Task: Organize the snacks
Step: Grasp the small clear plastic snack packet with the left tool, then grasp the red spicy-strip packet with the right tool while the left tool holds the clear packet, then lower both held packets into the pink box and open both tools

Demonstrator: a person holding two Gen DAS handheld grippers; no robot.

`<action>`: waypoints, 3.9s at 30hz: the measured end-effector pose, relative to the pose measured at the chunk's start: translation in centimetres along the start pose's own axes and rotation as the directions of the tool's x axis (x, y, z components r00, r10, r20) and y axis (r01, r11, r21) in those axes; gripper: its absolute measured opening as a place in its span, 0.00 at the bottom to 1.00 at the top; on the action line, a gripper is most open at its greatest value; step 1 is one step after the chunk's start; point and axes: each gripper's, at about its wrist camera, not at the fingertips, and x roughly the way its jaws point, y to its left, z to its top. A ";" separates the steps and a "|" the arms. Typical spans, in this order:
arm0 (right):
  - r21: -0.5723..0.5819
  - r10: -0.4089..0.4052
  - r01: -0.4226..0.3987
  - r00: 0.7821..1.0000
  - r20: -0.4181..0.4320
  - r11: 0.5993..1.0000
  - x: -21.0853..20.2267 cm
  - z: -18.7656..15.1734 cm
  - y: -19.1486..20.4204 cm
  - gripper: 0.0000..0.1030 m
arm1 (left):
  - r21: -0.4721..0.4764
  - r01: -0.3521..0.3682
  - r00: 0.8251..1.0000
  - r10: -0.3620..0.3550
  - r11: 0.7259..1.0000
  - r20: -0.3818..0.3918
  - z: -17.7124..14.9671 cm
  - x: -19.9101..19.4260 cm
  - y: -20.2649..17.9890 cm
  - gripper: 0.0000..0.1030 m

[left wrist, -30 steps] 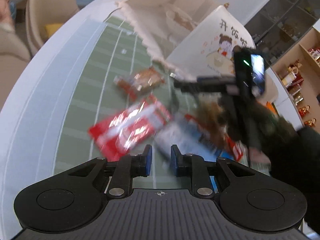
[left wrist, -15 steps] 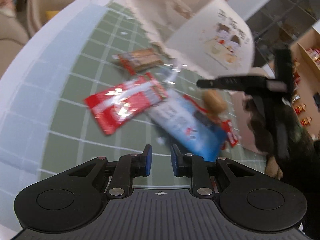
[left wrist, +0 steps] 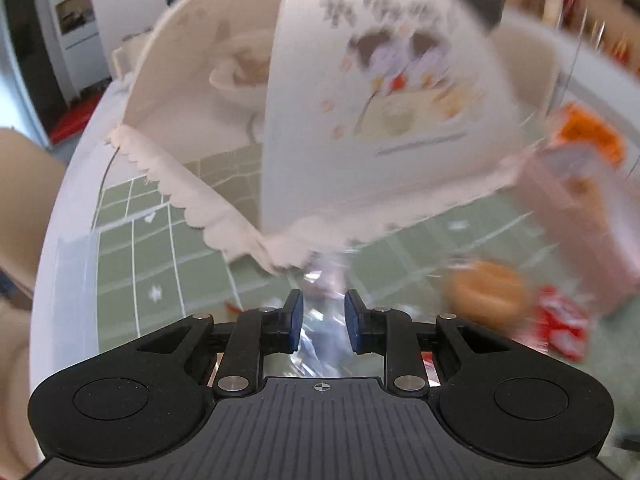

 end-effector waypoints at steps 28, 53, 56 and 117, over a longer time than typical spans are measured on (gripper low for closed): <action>0.382 -0.107 0.080 0.993 0.049 0.921 4.2 -1.2 -3.0 0.86 | -0.119 0.181 0.980 -0.190 0.976 -0.065 -1.8 1.2 1.0 0.39; 0.126 0.016 -0.019 1.000 0.020 0.992 3.0 -5.4 -3.2 0.61 | -0.427 0.326 0.944 -0.315 0.844 0.098 -13.5 -13.5 -5.5 0.39; 0.071 -0.021 0.021 1.000 0.006 0.997 1.7 -8.1 -3.2 0.90 | -0.417 0.329 0.941 -0.328 0.847 0.077 -13.7 -13.4 -7.3 0.39; 0.321 -0.273 0.205 0.945 0.182 0.925 -13.3 -6.5 -10.4 0.57 | -0.125 0.474 0.872 -0.446 0.871 0.202 -1.7 -19.8 -18.6 0.39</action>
